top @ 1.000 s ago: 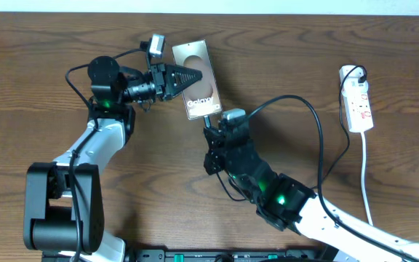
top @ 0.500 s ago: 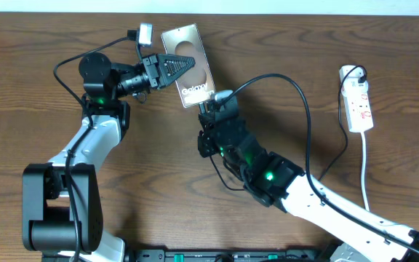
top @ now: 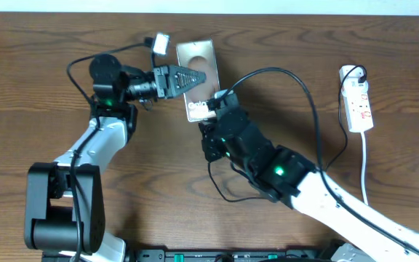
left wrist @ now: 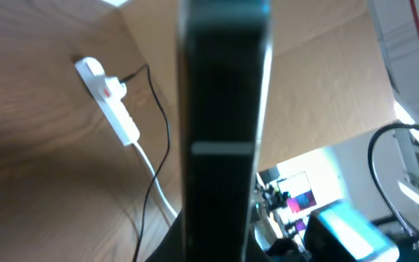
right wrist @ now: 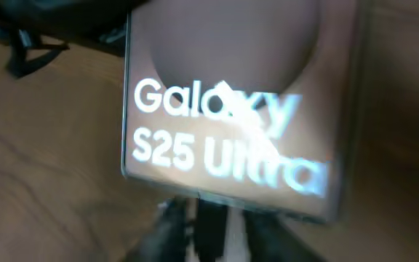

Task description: Plug charger to phone and switch on socket

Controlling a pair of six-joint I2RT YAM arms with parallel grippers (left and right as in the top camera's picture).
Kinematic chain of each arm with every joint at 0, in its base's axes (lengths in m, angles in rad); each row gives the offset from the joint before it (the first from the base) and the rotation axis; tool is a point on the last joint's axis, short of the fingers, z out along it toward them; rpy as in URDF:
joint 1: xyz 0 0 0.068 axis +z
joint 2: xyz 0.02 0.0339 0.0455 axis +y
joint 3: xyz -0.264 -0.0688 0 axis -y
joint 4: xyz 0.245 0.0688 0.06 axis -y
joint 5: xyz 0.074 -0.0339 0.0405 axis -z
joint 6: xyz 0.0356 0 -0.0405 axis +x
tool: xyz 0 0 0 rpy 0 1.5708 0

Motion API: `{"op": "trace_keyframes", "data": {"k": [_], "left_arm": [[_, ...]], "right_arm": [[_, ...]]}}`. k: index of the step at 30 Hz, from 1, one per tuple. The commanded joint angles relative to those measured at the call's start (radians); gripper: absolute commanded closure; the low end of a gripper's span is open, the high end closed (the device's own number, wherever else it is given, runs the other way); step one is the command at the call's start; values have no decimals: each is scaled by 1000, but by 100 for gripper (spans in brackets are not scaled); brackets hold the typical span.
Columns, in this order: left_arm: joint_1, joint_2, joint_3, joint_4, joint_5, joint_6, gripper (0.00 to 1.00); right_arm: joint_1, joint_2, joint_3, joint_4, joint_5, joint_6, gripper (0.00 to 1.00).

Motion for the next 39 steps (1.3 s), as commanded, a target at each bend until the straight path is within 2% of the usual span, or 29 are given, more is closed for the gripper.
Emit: {"op": "trace_keyframes", "data": {"k": [1, 5, 8, 12, 15, 20, 23, 30, 34, 37, 39], "left_arm": [[13, -7, -13, 7, 156, 71, 92], [18, -7, -13, 6, 156, 137, 93], [18, -2, -13, 6, 155, 213, 93], [18, 31, -13, 6, 155, 310, 93], [18, 89, -13, 6, 143, 361, 92], [18, 269, -13, -2, 61, 358, 93], [18, 362, -13, -60, -3, 331, 92], [8, 391, -12, -124, -97, 350, 92], [-13, 391, -11, -315, -107, 518, 93], [-32, 391, -11, -561, -234, 677, 93], [-47, 391, -10, -666, -299, 749, 92]], "right_arm": [[-23, -133, 51, -37, 62, 4, 61], [-24, -232, 51, -188, 115, 5, 41], [-24, -306, 51, -310, 161, 5, 33], [-24, -391, 51, -405, 205, 8, 1], [-24, -431, 51, -435, 230, 44, 1], [-24, -442, 51, -451, 230, 51, 1], [-24, -430, 51, -468, 230, 54, 1], [-24, -372, 51, -486, 230, 80, 1], [-24, -342, 51, -486, 230, 80, 1], [-24, -322, 51, -486, 230, 95, 1], [-24, -311, 51, -486, 230, 99, 1]]}}
